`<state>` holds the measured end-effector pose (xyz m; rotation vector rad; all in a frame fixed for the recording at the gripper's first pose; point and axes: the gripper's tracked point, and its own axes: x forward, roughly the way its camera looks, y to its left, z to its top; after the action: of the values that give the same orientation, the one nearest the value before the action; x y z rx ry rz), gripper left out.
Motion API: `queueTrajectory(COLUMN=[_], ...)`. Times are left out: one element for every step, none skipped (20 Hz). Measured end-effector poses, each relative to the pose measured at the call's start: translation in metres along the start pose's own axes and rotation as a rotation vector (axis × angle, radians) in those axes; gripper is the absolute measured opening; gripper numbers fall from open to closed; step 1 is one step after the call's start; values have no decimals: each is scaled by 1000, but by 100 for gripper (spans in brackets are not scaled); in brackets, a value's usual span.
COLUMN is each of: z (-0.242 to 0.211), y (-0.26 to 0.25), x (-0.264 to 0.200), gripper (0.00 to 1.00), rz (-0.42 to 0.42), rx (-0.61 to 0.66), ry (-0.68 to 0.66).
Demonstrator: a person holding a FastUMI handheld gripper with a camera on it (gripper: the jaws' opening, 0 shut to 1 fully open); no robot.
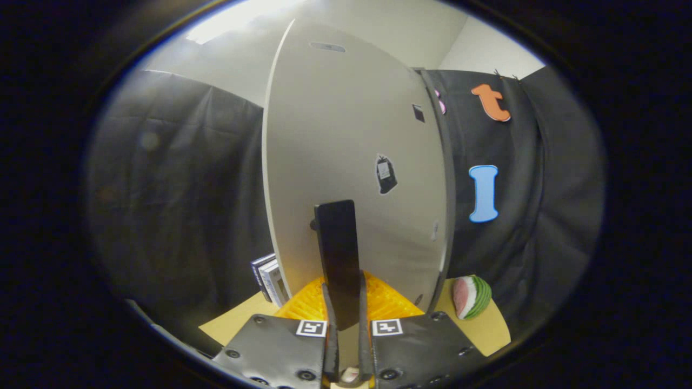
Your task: Open the shoe cabinet door, grab the shoes and put them into the shoe cabinet, then close the shoe cabinet door.
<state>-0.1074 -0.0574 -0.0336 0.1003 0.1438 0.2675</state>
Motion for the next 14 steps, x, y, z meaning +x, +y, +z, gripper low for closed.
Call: queueTrajectory(z=[0, 1, 3, 4, 5, 6, 6, 8, 10, 13, 14, 15, 16, 16], y=[-9, -17, -27, -36, -45, -55, -65, -75, -85, -95, -104, -112, -121, -129], x=[-7, -13, -18, -24, -28, -31, -34, -38, -41, -45, -48, -49, -51, -52], gripper=[16, 16, 16, 15, 15, 15, 15, 15, 14, 14, 14, 13, 12, 10], rz=[-8, -19, -34, -52, -70, -91, -113, -136, -157, -175, -192, -206, -219, -229], rx=[6, 8, 8, 8, 11, 17, 20, 21, 22, 27, 32, 34, 32, 31], ry=[0, 0, -1, -3, -5, -7, -9, -12, -16, -22, -24, -24, -25, -25])
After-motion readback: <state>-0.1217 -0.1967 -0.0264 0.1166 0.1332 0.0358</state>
